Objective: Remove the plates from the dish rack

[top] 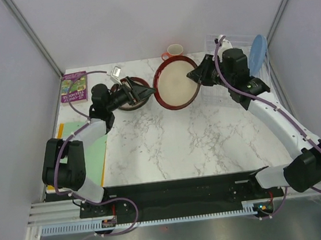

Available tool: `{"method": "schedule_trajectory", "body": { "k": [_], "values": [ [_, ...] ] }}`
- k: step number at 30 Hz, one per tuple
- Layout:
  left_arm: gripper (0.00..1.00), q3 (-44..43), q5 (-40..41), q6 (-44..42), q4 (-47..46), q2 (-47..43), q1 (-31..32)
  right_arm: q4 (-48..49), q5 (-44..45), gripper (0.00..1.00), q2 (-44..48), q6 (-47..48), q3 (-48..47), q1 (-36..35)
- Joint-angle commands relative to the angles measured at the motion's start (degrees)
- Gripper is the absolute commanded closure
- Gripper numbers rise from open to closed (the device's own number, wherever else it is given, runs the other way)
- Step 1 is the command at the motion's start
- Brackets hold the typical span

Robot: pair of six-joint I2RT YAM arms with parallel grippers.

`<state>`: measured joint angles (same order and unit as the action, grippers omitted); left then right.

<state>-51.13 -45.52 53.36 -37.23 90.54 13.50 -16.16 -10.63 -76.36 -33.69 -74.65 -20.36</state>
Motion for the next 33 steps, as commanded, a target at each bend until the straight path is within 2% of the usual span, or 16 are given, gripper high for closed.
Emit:
{"method": "schedule_trajectory", "body": {
  "k": [1, 6, 8, 9, 10, 12, 13, 14, 15, 18, 20, 21, 22, 23, 28, 33],
  "values": [
    [0.00, -0.45, 0.34, 4.46, -7.94, 2.35, 2.32, 15.72, -5.45, 1.00, 3.32, -8.57, 0.64, -2.05],
    [0.02, -1.60, 0.25, 7.19, -11.98, 4.55, 3.73, 17.92, -5.71, 1.00, 2.53, -9.55, 1.96, -4.68],
    [0.12, -2.04, 0.08, 7.54, -12.42, 4.82, 3.82, 18.18, -5.80, 1.00, 2.44, -9.81, 2.49, -5.13],
    [0.20, -2.13, 0.16, 7.54, -12.60, 4.82, 3.82, 18.18, -5.54, 1.00, 2.53, -9.73, 2.76, -5.30],
    [0.38, -2.04, 0.34, 7.37, -12.60, 4.56, 3.82, 18.18, -5.28, 1.00, 2.79, -9.73, 2.93, -5.22],
    [0.60, -1.86, 0.69, 6.41, -11.21, 4.21, 3.82, 17.92, -5.10, 1.00, 2.97, -9.20, 3.11, -5.31],
    [0.84, -1.95, 1.04, 5.88, -10.24, 3.94, 3.82, 17.66, -4.93, 1.00, 3.14, -9.11, 3.11, -5.30],
    [0.98, -2.04, 1.39, 5.09, -9.44, 3.77, 3.82, 17.22, -4.49, 1.00, 3.23, -9.02, 3.02, -5.39],
    [0.98, -2.21, 1.57, 4.65, -7.96, 3.59, 3.82, 16.96, -4.22, 0.99, 3.41, -8.67, 2.93, -5.39],
    [0.98, -3.70, 2.79, 1.23, -3.31, 2.89, 3.73, 16.25, -3.43, 0.61, 3.41, -7.80, 2.76, -5.39],
    [0.98, -4.50, 3.94, -2.89, 3.20, 1.58, 3.73, 14.24, -1.68, 0.51, 3.58, -7.27, 2.58, -5.30],
    [0.98, -5.28, 5.34, -4.31, 5.13, 1.05, 3.56, 13.71, -1.15, 0.41, 3.67, -6.74, 2.41, -5.30],
    [0.98, -5.81, 6.40, -5.71, 7.33, 0.60, 3.38, 12.05, -0.27, 0.20, 3.76, -5.43, 1.88, -5.30],
    [0.98, -6.25, 7.28, -7.99, 11.96, 0.25, 3.03, 10.90, 0.87, 0.13, 3.85, -4.55, 1.44, -5.39],
    [0.98, -8.28, 8.34, -9.94, 17.10, -0.37, -3.11, 3.17, 11.67, 0.02, 5.25, 1.43, -1.54, -5.04],
    [0.98, -13.27, 8.95, -13.98, 23.42, 1.56, -10.49, -0.18, 18.80, 0.02, 7.45, 6.97, -2.69, -4.08]
  ]
}}
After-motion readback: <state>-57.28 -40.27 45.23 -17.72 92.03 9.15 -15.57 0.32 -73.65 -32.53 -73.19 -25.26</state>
